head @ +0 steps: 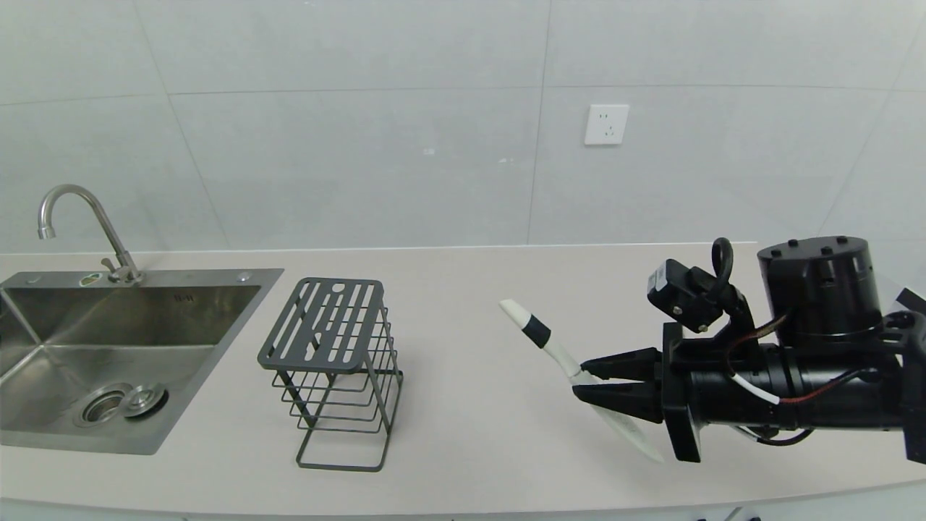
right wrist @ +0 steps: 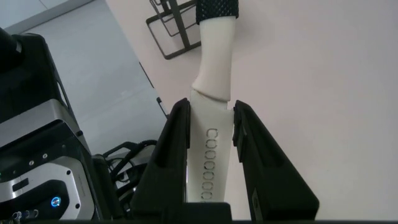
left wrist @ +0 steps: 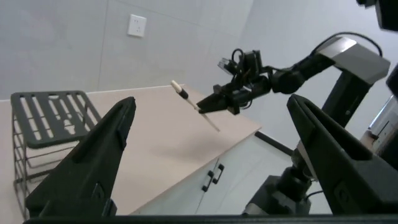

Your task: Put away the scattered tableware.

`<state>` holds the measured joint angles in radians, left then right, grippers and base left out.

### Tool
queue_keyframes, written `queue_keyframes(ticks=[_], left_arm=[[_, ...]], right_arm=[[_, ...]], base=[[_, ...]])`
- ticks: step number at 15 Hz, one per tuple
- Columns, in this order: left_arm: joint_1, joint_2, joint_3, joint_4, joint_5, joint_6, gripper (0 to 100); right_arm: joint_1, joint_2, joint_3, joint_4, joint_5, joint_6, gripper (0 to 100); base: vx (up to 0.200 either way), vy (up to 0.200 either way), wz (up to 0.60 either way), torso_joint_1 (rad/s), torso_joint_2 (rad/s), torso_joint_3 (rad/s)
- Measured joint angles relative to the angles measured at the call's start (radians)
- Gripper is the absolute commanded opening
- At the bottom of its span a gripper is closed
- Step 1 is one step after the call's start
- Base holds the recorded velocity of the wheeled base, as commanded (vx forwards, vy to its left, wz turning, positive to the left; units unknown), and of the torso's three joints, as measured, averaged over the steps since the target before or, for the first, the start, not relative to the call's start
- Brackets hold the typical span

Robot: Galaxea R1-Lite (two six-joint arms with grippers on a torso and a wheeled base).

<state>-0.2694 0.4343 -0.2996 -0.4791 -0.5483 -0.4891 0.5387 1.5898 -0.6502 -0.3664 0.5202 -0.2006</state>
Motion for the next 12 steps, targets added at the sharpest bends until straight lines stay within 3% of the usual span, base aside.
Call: queue_keyframes(ticks=[2,3,5,6,8,12], left_arm=[[-0.032,0.171,0.009,-0.199,-0.001,0.023,100],[-0.066,0.253,0.023,-0.292,-0.004,0.061,100],[-0.156,0.411,0.061,-0.424,-0.01,0.184,100],[-0.193,0.465,0.073,-0.45,-0.012,0.23,100],[-0.24,0.552,0.083,-0.465,-0.013,0.262,100],[-0.255,0.703,0.043,-0.473,-0.013,0.372,100]], right_arm=[[-0.002,0.0,-0.004,0.0,0.001,0.0,0],[-0.002,0.0,-0.006,0.0,0.001,0.0,0],[0.001,0.0,-0.007,0.0,0.001,-0.001,0],[0.001,0.0,-0.008,0.0,0.001,-0.002,0],[0.002,0.0,-0.012,-0.003,0.001,-0.002,0],[0.006,0.002,-0.014,-0.021,0.02,0.0,0]], base=[[0.0,0.0,0.0,0.0,0.0,0.0],[0.0,0.0,0.0,0.0,0.0,0.0],[0.0,0.0,0.0,0.0,0.0,0.0],[0.0,0.0,0.0,0.0,0.0,0.0],[0.0,0.0,0.0,0.0,0.0,0.0],[0.0,0.0,0.0,0.0,0.0,0.0]])
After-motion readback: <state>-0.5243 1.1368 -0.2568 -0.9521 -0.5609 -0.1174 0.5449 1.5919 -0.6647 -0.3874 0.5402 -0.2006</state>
